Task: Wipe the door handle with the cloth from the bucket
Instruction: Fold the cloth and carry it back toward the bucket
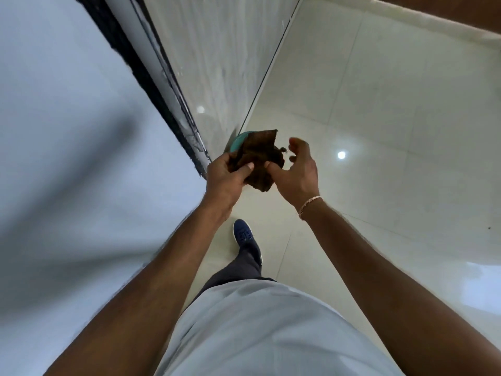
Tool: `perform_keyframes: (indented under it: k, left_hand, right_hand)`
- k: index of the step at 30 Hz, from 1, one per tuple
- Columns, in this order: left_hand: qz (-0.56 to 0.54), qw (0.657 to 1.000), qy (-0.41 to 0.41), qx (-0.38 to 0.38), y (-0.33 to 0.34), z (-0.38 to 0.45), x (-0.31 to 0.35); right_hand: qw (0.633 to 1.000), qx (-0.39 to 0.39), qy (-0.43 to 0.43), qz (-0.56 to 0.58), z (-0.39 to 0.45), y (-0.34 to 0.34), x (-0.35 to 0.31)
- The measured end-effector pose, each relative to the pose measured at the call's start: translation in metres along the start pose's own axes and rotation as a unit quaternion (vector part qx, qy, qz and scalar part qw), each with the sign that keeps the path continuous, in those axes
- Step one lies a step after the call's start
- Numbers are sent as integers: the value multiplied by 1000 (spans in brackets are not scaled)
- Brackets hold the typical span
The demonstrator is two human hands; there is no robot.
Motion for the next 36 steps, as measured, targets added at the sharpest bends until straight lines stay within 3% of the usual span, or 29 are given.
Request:
perform_keyframes:
  k: [3, 6, 13, 20, 23, 26, 29, 36]
  left_hand:
    - [82, 995, 41, -33, 9, 45, 16]
    - [121, 989, 65, -61, 19, 86, 36]
    - [47, 997, 20, -58, 31, 149, 51]
    - [-105, 986, -119, -48, 45, 185, 57]
    - [-155, 971, -167, -67, 51, 202, 58]
    - [-190, 964, -182, -34, 61, 216, 62]
    - [-202, 962, -183, -1, 74, 231, 59]
    - [-136, 970, -171, 106, 87, 275, 10]
  right_hand:
    - [993, 27, -99, -55, 47, -7, -25]
    - [988, 42, -117, -89, 92, -10, -47]
    - [998, 38, 20, 38, 162, -18, -42]
    - [970, -184, 59, 149, 220, -19, -39]
    - [911, -327, 82, 240, 253, -15, -35]
    - [830, -466, 93, 293, 280, -12, -34]
    - [789, -516, 117, 311, 306, -12, -28]
    - [874, -439, 116, 172, 374, 5, 5]
Point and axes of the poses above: each hand's wrist, its own z-axis towards the middle knuckle, its own y-axis out of the palm, x = y × z, the point moved 1 cm from there along z, towards the middle knuckle, and after that the axes turned 13 degrees about -z, right-handed, at the moved point
